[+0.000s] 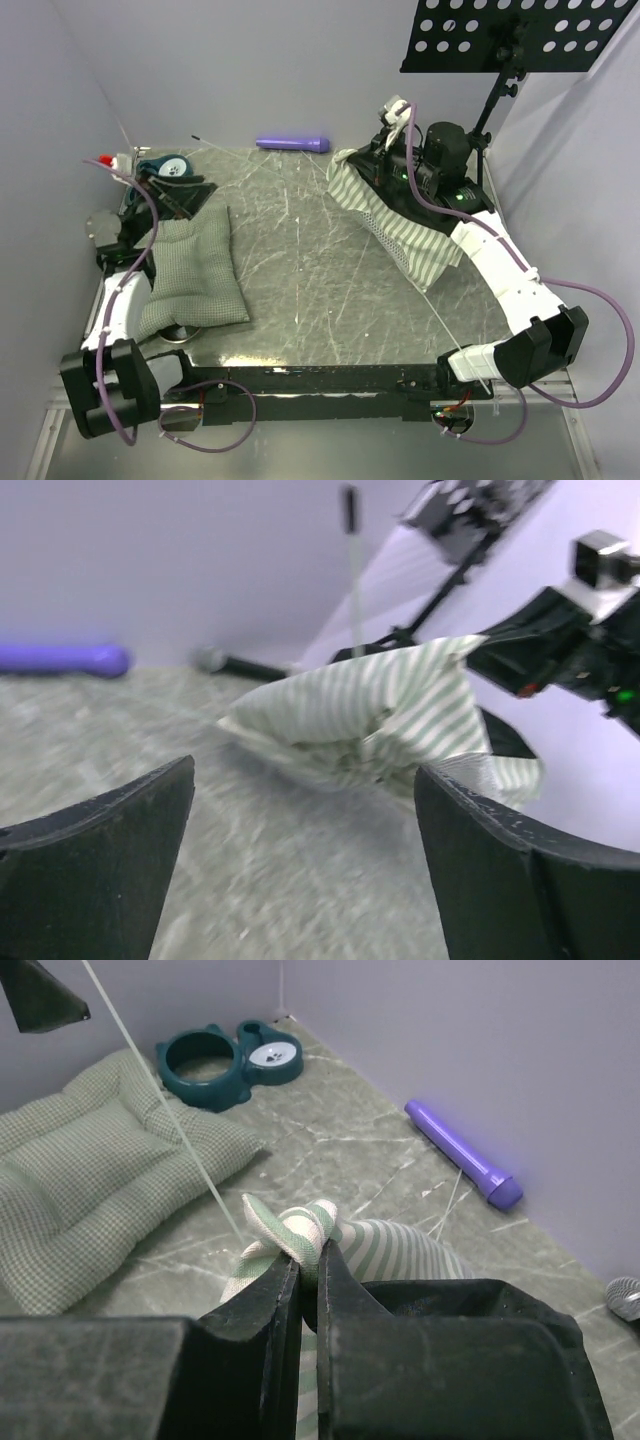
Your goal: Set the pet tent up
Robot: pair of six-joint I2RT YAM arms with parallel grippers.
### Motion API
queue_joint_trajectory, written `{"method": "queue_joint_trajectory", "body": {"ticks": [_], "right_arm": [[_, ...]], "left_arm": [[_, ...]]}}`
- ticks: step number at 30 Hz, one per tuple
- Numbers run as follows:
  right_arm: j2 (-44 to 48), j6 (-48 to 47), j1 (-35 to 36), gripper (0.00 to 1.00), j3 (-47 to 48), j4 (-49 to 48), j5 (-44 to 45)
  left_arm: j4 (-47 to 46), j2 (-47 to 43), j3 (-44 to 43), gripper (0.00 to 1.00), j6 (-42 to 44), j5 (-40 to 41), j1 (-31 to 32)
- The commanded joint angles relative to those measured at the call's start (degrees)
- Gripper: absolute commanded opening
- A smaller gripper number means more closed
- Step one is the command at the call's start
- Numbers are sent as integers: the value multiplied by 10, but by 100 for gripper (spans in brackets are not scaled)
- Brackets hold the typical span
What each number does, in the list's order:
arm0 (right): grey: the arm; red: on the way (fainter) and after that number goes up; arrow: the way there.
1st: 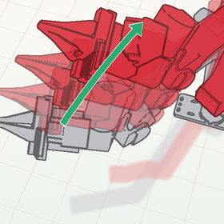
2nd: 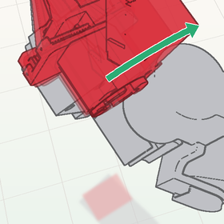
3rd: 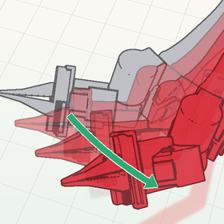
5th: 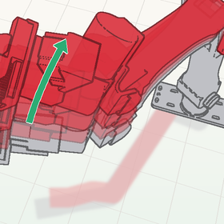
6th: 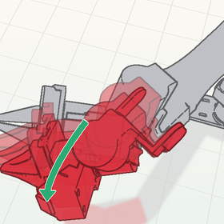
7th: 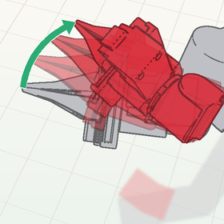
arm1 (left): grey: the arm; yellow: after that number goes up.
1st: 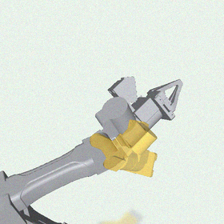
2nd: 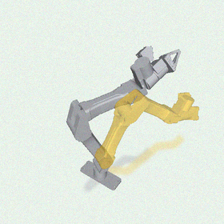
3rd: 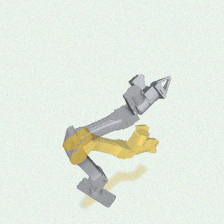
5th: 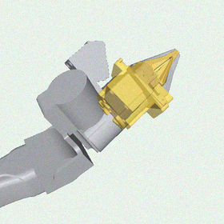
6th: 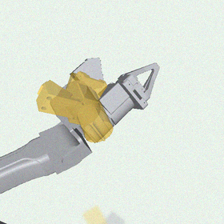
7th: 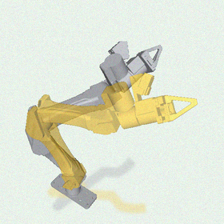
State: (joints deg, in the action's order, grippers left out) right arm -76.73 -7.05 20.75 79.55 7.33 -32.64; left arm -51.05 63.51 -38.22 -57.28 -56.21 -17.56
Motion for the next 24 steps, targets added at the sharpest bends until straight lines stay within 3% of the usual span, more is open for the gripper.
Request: {"method": "queue_joint_trajectory", "body": {"ticks": [1, 8, 13, 19, 21, 22, 24], "right_arm": [[10, 23, 10, 0, 39, -22, -12], [4, 34, 20, 0, 54, -30, -11], [3, 43, 24, 0, 56, -36, -7], [0, 48, 30, 0, 58, -37, -5], [-3, 48, 33, 0, 61, -36, -8], [-6, 46, 36, 0, 63, -34, -10], [-15, 42, 42, 0, 76, -25, -20]], "left_arm": [[-102, 21, -44, 90, -44, 94, 65], [-139, 88, -95, 72, -64, 187, 132], [-142, 125, -121, 60, -109, 242, 147], [-150, 151, -152, 28, -144, 285, 160], [-156, 155, -164, 7, -148, 288, 171], [-162, 158, -172, 1, -146, 281, 172], [-175, 166, -195, 1, -137, 251, 189]]}}
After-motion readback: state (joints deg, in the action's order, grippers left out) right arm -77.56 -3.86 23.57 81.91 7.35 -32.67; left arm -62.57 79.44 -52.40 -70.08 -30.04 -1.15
